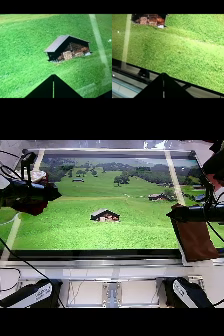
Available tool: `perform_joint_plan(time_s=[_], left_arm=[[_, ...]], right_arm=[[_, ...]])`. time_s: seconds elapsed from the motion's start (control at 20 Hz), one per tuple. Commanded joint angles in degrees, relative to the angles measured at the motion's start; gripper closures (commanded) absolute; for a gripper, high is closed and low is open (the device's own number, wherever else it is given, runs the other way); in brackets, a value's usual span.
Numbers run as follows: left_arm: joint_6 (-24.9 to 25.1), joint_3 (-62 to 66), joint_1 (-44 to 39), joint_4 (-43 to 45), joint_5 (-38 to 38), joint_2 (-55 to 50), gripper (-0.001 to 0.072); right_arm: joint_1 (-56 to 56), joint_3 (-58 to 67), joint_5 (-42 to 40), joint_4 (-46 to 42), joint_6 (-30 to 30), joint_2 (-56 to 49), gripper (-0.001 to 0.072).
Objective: Fold the shirts.
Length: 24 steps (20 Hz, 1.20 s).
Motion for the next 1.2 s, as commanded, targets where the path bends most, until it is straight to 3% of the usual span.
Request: perform_joint_plan(time_s=[0.0,0.7,0.8,0.85,1.0,1.05,1.15], left_arm=[[0.0,-0.11,-0.04,0.02,0.02,-0.04,0.0694],[0.04,-0.15,-0.04,0.04,1.55,-0.98,0.0693],[0.07,-0.2,-0.04,1.57,2.49,-1.73,0.0659],[0.07,-0.2,-0.04,5.31,5.22,-2.36,0.0655],[-0.2,-0.17,1.33,20.04,23.47,-2.89,0.0654],[-2.71,-0.17,2.4,23.74,30.53,-2.97,0.0647],[-13.86,-0.15,6.25,27.98,41.46,-3.91,0.0645]], right_arm=[[0.04,0.0,-0.04,0.0,0.02,-0.07,0.0693],[0.04,0.07,-3.34,-0.04,0.02,-0.04,0.0693],[0.04,0.07,-3.52,0.09,0.02,-0.04,0.0693],[0.04,0.07,-4.57,0.24,0.02,-0.04,0.0693],[0.04,0.07,-8.17,0.57,0.37,-0.04,0.0693],[0.04,0.07,-9.33,1.27,0.37,-0.04,0.0693],[0.04,0.07,-9.44,1.36,0.37,-0.04,0.0693]])
